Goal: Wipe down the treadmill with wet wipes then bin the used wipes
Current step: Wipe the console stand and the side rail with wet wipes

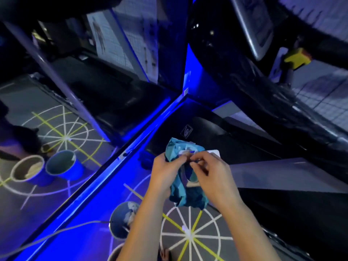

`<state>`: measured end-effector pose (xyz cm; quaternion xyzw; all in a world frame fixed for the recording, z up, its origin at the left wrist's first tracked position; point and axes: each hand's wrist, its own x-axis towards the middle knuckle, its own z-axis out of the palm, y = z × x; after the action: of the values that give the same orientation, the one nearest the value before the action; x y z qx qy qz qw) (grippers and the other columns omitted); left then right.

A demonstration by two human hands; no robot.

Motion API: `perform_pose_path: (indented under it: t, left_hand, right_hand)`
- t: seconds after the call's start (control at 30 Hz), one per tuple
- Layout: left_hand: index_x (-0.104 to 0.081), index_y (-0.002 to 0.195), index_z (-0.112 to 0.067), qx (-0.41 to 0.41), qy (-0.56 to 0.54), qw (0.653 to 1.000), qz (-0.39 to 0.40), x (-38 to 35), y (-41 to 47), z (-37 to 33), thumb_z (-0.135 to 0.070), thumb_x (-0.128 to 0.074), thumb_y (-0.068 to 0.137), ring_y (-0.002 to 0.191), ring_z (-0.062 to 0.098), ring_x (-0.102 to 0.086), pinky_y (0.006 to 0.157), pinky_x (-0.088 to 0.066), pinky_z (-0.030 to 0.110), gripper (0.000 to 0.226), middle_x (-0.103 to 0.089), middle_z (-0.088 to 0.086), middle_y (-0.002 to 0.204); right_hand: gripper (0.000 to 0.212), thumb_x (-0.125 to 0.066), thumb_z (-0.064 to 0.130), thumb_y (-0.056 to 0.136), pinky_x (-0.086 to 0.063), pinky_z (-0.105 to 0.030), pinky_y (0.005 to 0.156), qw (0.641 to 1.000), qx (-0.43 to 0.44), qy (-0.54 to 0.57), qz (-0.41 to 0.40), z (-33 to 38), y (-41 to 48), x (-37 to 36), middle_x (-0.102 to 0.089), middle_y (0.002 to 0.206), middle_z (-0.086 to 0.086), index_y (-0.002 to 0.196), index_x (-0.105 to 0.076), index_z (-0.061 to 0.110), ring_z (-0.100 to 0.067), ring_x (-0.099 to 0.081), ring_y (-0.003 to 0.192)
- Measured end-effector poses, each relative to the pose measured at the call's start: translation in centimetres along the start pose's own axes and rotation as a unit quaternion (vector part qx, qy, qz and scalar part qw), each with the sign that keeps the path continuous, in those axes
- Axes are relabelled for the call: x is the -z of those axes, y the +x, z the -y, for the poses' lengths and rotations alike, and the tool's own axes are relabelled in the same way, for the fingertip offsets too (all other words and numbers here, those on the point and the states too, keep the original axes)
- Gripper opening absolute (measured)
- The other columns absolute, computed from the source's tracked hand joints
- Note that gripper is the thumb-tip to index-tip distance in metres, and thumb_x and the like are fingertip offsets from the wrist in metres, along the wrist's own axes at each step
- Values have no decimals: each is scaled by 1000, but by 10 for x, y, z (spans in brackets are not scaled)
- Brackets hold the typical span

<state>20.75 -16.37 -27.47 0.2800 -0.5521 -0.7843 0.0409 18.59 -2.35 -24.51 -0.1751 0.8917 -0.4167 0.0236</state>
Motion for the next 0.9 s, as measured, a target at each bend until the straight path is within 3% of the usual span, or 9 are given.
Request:
perform_pose_path:
  t: [0.1, 0.17, 0.3, 0.47, 0.57, 0.63, 0.77, 0.9]
  left_hand:
    - [-82, 101, -17, -21, 50, 997, 49, -6, 4, -18, -25, -79, 95, 97, 28, -78, 94, -62, 50, 11, -82, 7, 97]
    - [-83, 98, -19, -41, 87, 992, 82, -12, 7, -27, -26, -80, 93, 96, 26, -78, 96, -60, 54, 9, -82, 5, 97]
    - [-83, 98, -22, -63, 112, 987, 91, -29, 7, -35, -30, -84, 89, 95, 22, -79, 96, -60, 54, 12, -82, 1, 95]
    - [-83, 102, -24, -78, 134, 981, 120, -42, 6, -38, -36, -85, 85, 98, 18, -78, 98, -59, 53, 21, -82, -3, 99]
    - [-83, 102, -26, -110, 148, 977, 110, -44, 7, -41, -41, -84, 82, 98, 15, -77, 97, -59, 52, 25, -82, -6, 98]
    - [-82, 100, -26, -144, 161, 973, 83, -45, 10, -42, -35, -83, 88, 95, 11, -76, 95, -60, 48, 15, -81, -11, 95]
    - [-80, 95, -27, -163, 150, 974, 40, -41, 11, -43, -36, -82, 90, 89, 6, -75, 88, -61, 42, 11, -80, -13, 91]
    - [-79, 99, -25, -211, 156, 965, -1, -32, 6, -45, -40, -80, 90, 84, -7, -70, 73, -51, 16, 18, -78, -17, 89]
  right_hand:
    - [19, -72, 17, 90, -49, -23, 69, 998, -29, -10, -62, 2, -2, 7, -56, 88, 9, 104, -68, 30, -7, -58, 72]
    - [18, -73, 15, 88, -49, -27, 68, 995, -28, -25, -92, 3, -2, 13, -54, 87, 7, 99, -68, 29, -8, -57, 71]
    - [14, -72, 9, 87, -52, -34, 69, 990, -9, -46, -134, 5, -8, 20, -54, 92, 8, 93, -70, 21, -12, -60, 77]
    - [8, -61, 14, 95, -52, -39, 72, 985, -66, -74, -140, 8, -11, 29, -51, 97, 8, 94, -66, 20, -18, -61, 80]
    - [15, -58, 19, 100, -47, -26, 73, 987, -105, 4, -119, 14, -10, 33, -58, 93, 7, 87, -60, 26, -11, -60, 81]
    - [16, -57, 22, 101, -44, -20, 64, 980, -147, 99, -86, 18, -12, 38, -63, 78, 6, 85, -60, 22, -5, -55, 65]
    - [15, -54, 18, 104, -50, -33, 71, 943, -185, 271, -50, 23, -14, 47, -66, 76, -4, 97, -65, 9, -13, -57, 64]
    - [17, -53, 11, 104, -54, -38, 83, 922, -152, 351, -54, 27, -13, 47, -71, 88, -9, 104, -66, 0, -18, -64, 78]
